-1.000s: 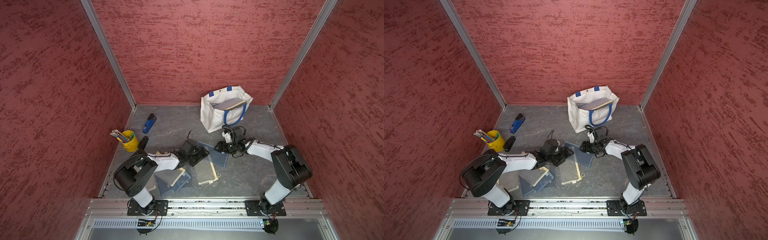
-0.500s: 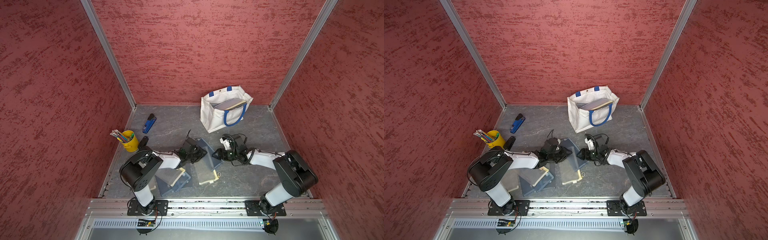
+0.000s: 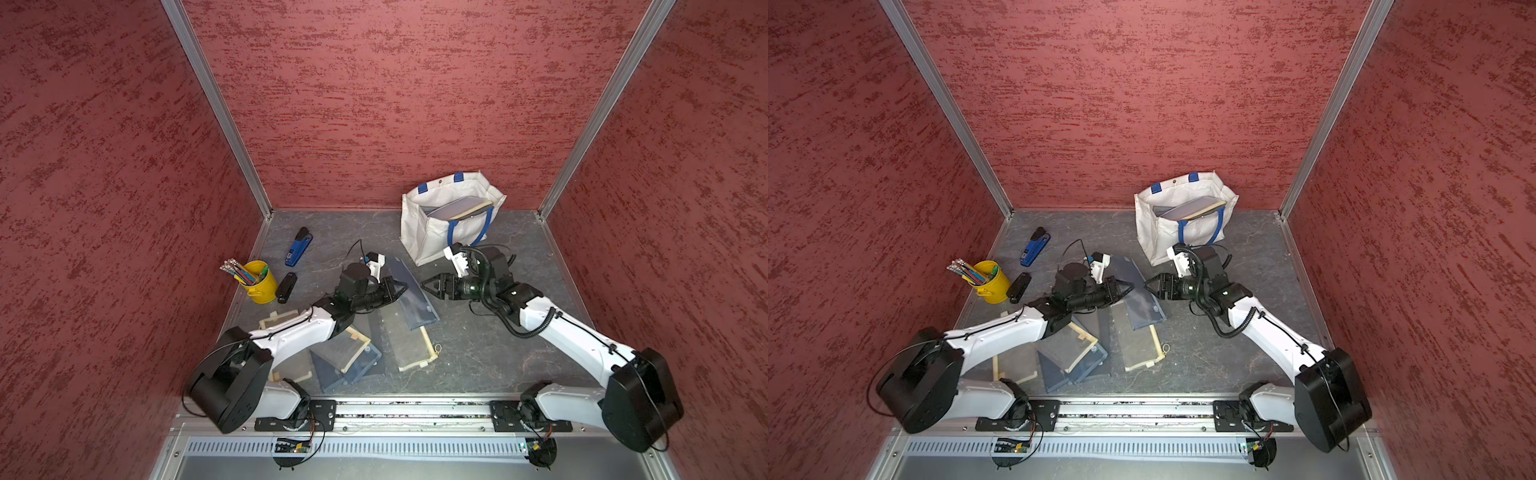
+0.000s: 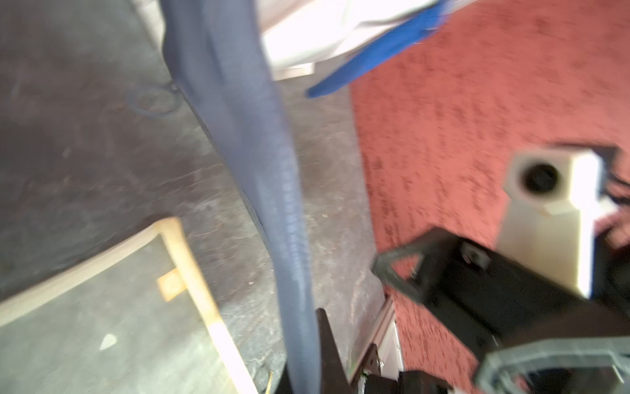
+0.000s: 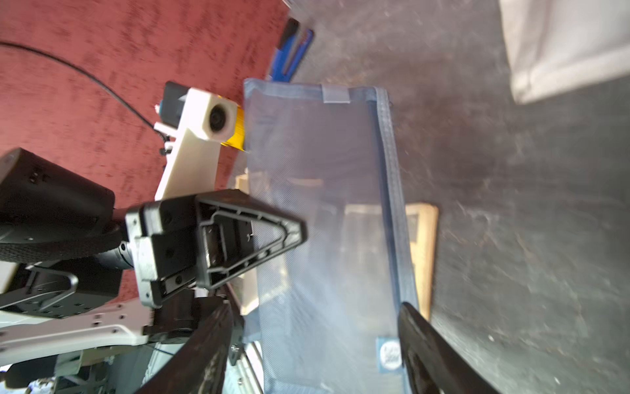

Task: Put the pencil pouch into the canvas bag
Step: Pick up the pencil pouch.

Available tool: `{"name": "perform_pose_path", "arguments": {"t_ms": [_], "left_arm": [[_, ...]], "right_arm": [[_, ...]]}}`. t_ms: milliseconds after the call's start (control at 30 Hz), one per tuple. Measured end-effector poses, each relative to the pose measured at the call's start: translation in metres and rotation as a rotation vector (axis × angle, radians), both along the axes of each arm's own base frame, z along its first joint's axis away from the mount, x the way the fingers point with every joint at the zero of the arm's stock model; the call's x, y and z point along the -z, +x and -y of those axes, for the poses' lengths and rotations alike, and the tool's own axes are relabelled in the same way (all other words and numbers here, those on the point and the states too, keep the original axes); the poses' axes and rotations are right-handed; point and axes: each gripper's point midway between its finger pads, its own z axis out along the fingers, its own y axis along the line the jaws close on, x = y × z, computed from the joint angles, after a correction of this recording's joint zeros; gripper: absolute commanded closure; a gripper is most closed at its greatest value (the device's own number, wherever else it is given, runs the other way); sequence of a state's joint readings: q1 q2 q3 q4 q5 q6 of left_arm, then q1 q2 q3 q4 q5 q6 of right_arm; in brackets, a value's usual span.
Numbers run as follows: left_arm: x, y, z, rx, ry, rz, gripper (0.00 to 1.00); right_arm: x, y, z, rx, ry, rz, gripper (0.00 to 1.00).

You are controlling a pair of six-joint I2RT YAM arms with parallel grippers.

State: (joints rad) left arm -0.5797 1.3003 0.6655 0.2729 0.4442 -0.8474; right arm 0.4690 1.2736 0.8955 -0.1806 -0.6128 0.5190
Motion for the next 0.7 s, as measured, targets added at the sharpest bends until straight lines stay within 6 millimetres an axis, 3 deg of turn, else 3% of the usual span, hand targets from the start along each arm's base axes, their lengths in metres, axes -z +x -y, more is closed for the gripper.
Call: {"name": "perform_pose_path", "arguments": {"t_ms": [167,367,533,700], "left_arm": [[-0.056,-0.020,-0.016,0.096,-0.056,0.157,1.00],[-0.102,-0.035,-0.021,0.195,-0.110,0.257,1.00],[-0.119,-0.044,-0.015,0.271,-0.144,0.289,1.00],[-0.123,-0.045,-0.011,0.305,-0.167,0.296,1.00]], "right_arm": [[-0.044,0.005,-0.005,-0.041,0.070,0.043,0.19],[-0.078,0.001,-0.018,-0.145,0.146,0.072,0.18],[-0.080,-0.009,-0.024,-0.221,0.182,0.046,0.18],[-0.089,-0.015,-0.028,-0.267,0.231,0.039,0.18]]}}
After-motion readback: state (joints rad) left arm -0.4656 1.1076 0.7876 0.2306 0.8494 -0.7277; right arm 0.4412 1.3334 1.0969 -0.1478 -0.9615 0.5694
